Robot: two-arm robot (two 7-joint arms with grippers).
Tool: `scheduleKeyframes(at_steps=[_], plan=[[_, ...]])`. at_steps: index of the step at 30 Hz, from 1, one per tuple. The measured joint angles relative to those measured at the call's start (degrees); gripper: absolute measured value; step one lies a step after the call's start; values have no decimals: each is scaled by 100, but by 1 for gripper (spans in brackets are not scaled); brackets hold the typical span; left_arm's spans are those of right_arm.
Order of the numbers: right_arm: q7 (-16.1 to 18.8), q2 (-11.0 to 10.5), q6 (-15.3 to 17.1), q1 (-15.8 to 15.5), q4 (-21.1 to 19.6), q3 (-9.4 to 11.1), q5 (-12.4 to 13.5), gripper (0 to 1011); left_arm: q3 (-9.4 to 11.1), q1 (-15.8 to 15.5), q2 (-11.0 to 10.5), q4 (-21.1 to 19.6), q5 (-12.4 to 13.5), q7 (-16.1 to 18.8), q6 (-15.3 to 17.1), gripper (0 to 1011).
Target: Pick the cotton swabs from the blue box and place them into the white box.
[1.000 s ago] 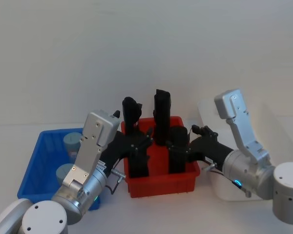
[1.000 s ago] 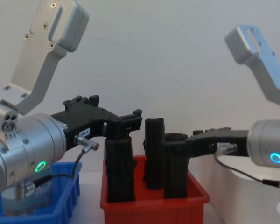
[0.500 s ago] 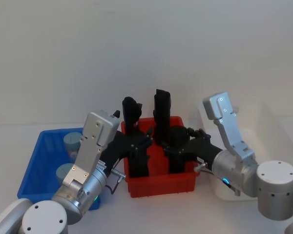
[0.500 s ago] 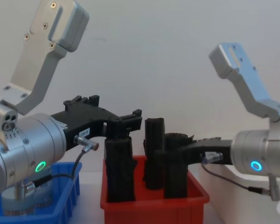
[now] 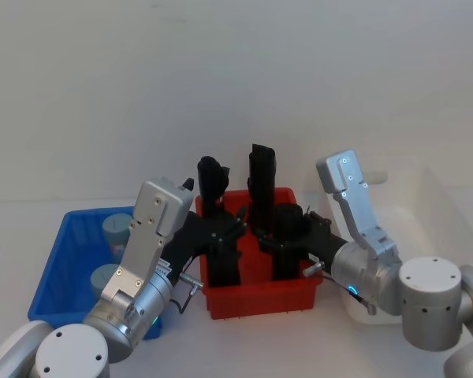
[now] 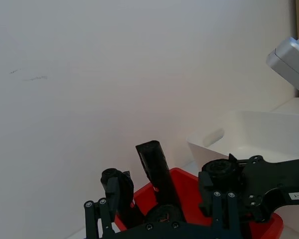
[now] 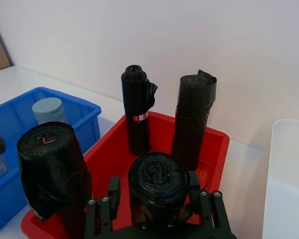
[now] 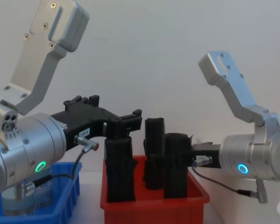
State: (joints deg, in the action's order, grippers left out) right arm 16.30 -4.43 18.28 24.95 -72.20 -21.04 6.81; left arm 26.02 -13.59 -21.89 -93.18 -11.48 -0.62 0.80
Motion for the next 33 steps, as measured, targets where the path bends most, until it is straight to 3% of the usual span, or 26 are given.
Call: scheduleKeyframes(at_steps=[12, 26, 33], plan=[[-22, 52, -10, 60, 120, -18, 0, 488, 0, 0, 0, 0, 0, 0, 0, 1003], [-28, 67, -65, 76, 148, -22, 13, 425, 0, 0, 0, 0, 0, 0, 0, 1003], [-92, 54, -328, 57, -14, 12, 122, 416, 0, 0, 0, 0, 0, 0, 0, 1003]])
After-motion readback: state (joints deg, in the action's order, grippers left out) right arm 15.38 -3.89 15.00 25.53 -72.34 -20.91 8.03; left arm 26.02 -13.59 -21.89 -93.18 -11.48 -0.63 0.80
